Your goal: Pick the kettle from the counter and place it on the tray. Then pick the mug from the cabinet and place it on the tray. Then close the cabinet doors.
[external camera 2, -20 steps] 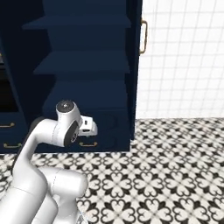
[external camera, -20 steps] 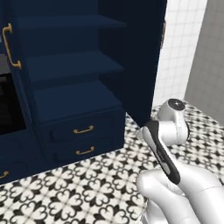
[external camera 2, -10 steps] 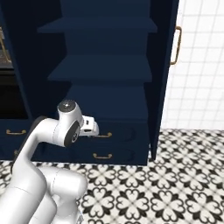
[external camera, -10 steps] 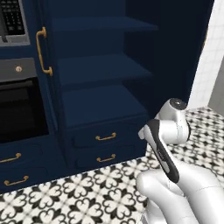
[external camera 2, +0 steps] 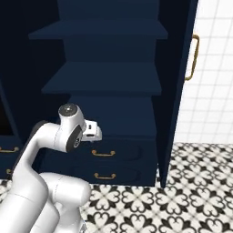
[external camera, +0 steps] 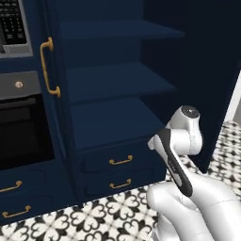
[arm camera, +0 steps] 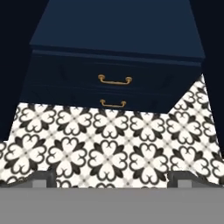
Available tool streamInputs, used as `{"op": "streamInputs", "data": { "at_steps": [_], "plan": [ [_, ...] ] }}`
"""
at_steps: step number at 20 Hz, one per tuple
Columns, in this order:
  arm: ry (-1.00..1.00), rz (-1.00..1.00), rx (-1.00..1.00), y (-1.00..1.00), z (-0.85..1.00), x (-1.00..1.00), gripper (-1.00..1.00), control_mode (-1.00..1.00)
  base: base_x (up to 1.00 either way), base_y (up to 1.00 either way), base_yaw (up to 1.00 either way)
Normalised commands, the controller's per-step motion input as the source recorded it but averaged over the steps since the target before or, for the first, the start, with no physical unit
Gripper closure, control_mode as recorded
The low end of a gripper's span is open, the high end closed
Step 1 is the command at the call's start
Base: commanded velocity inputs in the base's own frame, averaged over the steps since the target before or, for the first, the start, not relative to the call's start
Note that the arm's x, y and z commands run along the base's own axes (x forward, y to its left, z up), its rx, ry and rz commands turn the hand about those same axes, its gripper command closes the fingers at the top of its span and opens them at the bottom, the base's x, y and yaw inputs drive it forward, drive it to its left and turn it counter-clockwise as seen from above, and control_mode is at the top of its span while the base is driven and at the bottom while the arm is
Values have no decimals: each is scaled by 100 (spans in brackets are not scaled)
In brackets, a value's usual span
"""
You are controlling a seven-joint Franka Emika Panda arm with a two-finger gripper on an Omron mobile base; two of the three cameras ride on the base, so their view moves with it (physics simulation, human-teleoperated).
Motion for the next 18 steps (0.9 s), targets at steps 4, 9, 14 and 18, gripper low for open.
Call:
{"op": "streamInputs", "data": {
  "at_steps": [4, 9, 14, 18],
  "plan": [
    [0, 0, 0, 0, 0, 0, -100, 100, 60, -19, 9],
    [0, 0, 0, 0, 0, 0, -100, 100, 53, -37, 9],
    [0, 0, 0, 0, 0, 0, -100, 100, 14, -49, 23],
    [0, 0, 0, 0, 0, 0, -100, 100, 14, -27, 31]
  ]
}}
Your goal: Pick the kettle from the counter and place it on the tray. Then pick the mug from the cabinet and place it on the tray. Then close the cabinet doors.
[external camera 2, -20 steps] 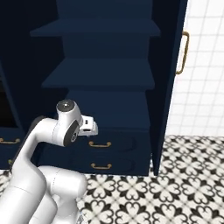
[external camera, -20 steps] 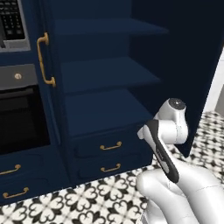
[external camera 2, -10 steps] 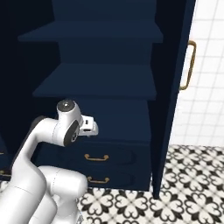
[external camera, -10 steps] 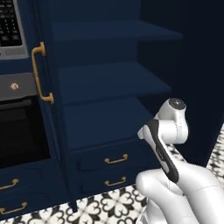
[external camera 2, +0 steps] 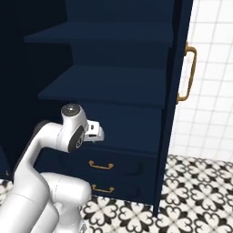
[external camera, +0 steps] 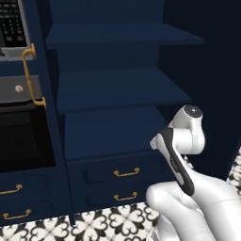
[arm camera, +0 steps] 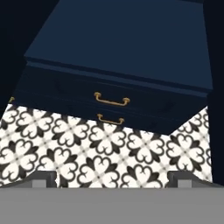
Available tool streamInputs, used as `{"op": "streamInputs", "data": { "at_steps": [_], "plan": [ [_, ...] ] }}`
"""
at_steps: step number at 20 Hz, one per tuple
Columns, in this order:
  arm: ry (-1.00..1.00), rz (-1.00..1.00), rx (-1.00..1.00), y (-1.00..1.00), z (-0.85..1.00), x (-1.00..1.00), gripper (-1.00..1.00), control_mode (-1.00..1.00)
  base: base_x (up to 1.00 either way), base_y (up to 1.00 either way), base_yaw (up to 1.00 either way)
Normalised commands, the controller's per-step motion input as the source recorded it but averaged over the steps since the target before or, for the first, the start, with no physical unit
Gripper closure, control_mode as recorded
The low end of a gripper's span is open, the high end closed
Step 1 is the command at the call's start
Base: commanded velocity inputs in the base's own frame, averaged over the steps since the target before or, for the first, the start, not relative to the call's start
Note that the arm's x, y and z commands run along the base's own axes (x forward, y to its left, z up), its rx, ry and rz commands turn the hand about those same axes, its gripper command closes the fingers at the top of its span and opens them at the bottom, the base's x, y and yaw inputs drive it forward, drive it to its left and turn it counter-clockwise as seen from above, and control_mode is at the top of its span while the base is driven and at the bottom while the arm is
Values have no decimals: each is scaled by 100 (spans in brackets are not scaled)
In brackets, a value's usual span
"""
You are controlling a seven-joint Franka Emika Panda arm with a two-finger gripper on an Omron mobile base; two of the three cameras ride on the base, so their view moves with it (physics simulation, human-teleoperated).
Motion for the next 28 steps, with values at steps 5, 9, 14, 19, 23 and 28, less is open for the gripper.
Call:
{"op": "streamInputs", "data": {
  "at_steps": [5, 9, 14, 19, 23, 28],
  "plan": [
    [0, 0, 0, 0, 0, 0, -100, 100, 33, 3, 6],
    [0, 0, 0, 0, 0, 0, -100, 100, 19, 2, -5],
    [0, 0, 0, 0, 0, 0, -100, 100, -8, 5, -13],
    [0, 0, 0, 0, 0, 0, -100, 100, -18, 31, -9],
    [0, 0, 0, 0, 0, 0, -100, 100, -20, 20, 1],
    [0, 0, 0, 0, 0, 0, -100, 100, -19, 20, 5]
  ]
}}
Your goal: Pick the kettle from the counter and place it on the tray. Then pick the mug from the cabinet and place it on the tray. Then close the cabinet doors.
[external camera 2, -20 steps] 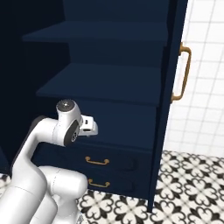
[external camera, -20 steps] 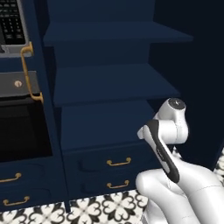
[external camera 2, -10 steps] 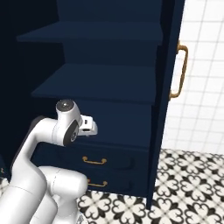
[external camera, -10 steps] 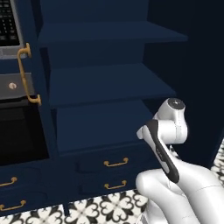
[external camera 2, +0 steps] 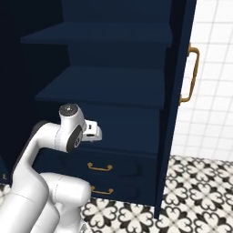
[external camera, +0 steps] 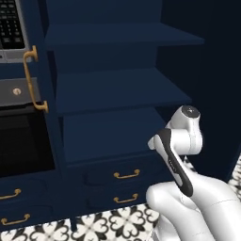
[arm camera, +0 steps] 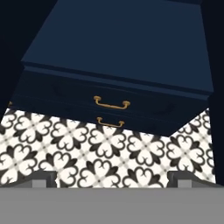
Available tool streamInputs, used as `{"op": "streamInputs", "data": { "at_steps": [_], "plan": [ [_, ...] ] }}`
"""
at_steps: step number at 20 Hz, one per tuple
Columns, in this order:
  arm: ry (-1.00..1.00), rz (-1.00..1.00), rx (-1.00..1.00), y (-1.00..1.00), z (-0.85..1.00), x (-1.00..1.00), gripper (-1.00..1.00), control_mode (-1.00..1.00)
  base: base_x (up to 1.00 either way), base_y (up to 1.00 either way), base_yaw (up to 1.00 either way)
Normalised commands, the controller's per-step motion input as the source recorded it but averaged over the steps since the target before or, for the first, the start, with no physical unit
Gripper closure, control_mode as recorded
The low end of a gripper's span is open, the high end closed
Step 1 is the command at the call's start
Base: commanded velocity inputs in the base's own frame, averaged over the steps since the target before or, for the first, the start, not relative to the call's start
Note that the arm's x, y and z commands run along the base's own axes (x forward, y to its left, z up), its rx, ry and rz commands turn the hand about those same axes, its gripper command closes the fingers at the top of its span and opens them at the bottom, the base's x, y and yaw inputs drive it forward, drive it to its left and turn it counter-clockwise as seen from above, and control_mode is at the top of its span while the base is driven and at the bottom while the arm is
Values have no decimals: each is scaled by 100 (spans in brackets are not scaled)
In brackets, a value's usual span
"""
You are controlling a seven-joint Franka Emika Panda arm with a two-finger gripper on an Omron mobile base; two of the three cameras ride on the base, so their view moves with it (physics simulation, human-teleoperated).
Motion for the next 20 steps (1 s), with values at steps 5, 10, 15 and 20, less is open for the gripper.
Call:
{"op": "streamInputs", "data": {
  "at_steps": [5, 10, 15, 20],
  "plan": [
    [0, 0, 0, 0, 0, 0, -100, 100, -7, 13, 2],
    [0, 0, 0, 0, 0, 0, -100, 100, 0, 0, 0],
    [0, 0, 0, 0, 0, 0, -100, 100, 0, 0, 0],
    [-1, 0, 0, 0, 0, -3, -100, -100, 0, 0, 0]
  ]
}}
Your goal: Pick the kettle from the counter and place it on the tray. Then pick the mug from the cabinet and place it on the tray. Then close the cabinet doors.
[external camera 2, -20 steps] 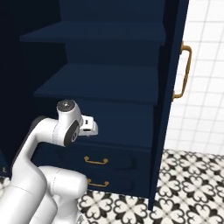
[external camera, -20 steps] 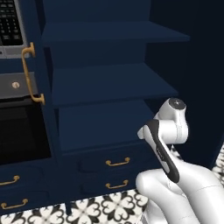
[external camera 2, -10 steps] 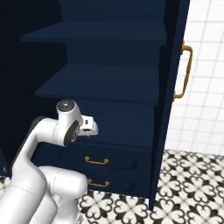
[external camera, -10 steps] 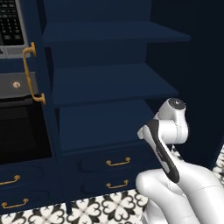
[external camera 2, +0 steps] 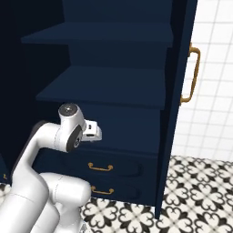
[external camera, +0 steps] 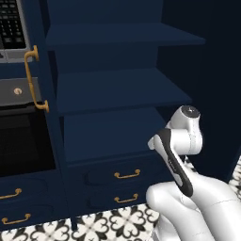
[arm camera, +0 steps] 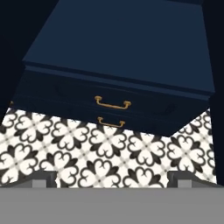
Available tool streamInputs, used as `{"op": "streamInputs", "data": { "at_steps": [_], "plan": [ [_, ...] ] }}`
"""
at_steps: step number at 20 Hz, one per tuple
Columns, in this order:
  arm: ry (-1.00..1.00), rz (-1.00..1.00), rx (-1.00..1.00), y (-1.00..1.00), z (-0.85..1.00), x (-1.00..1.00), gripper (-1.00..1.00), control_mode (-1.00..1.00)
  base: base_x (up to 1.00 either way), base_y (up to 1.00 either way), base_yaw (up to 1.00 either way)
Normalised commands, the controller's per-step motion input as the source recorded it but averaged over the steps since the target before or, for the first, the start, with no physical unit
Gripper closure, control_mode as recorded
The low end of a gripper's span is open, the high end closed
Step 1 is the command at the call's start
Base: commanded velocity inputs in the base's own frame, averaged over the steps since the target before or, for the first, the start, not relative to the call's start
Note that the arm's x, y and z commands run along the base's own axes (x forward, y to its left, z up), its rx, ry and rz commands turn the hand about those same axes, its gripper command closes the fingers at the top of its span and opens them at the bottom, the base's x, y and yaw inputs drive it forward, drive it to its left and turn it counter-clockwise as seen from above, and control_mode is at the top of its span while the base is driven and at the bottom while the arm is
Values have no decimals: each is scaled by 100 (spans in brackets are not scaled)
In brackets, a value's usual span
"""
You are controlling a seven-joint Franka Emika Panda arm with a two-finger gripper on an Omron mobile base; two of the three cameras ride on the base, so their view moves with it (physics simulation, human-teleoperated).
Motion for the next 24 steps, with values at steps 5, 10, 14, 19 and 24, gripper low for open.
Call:
{"op": "streamInputs", "data": {
  "at_steps": [5, 10, 14, 19, 24],
  "plan": [
    [-39, -35, 2, -22, 2, -16, -100, -100, 0, 0, 0],
    [-25, -55, 25, -16, 22, -25, -100, -100, 0, 0, 0],
    [-14, -41, 33, -31, 32, -34, -100, -100, 0, 0, 0],
    [-25, -38, 34, -25, 26, -39, -100, -100, 0, 0, 0],
    [-48, -42, 22, -14, 4, -34, -100, -100, 0, 0, 0]
  ]
}}
